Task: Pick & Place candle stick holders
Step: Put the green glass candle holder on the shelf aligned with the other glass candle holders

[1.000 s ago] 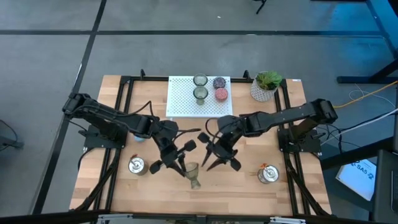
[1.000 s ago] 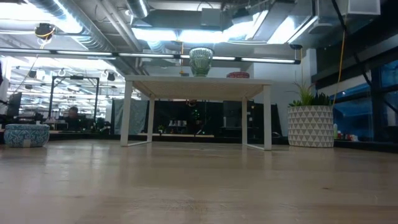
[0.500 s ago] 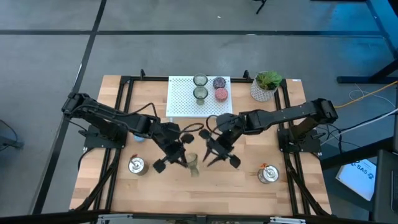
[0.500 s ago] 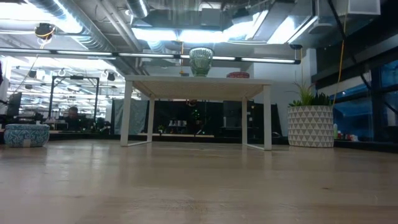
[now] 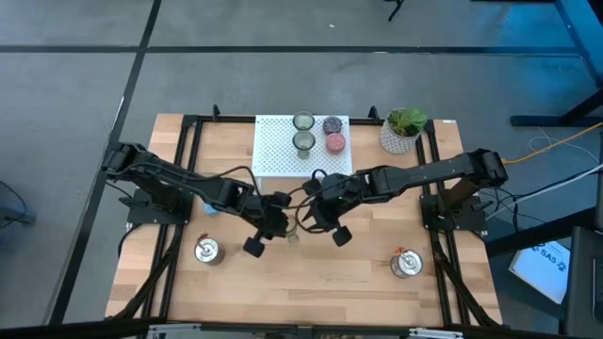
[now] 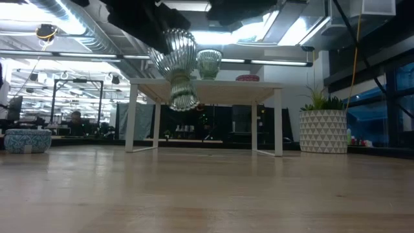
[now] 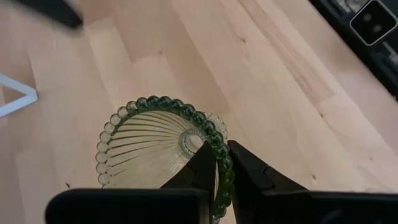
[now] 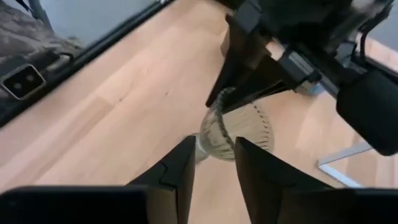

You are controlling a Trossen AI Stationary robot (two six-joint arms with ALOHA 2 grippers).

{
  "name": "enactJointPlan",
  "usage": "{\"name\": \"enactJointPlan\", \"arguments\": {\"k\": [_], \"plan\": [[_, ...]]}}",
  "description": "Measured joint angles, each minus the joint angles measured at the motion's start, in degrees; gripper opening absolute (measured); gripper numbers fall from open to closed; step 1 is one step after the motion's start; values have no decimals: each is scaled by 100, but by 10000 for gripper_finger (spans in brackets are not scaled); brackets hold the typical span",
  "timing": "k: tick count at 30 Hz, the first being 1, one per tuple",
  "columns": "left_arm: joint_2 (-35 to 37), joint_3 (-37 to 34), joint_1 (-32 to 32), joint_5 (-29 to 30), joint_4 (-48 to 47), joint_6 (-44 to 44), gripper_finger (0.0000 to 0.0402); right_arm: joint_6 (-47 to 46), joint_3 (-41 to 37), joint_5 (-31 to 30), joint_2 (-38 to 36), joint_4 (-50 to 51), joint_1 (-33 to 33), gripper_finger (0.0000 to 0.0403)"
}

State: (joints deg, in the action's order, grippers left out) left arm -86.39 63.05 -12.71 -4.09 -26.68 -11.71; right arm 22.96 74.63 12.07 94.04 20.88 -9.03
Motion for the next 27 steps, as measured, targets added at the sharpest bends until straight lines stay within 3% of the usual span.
{"name": "enactJointPlan", "arguments": {"k": [10, 12, 27], "plan": [[-30, 0, -149, 262, 108, -74, 20, 360, 0, -19, 598, -421, -1, 202], [-65, 0, -162, 267, 100, 38, 20, 450, -2, -255, 680, -457, -37, 209], [-68, 0, -264, 376, 153, 482, 24, 603, -2, -1143, 754, -586, -268, 180]]}}
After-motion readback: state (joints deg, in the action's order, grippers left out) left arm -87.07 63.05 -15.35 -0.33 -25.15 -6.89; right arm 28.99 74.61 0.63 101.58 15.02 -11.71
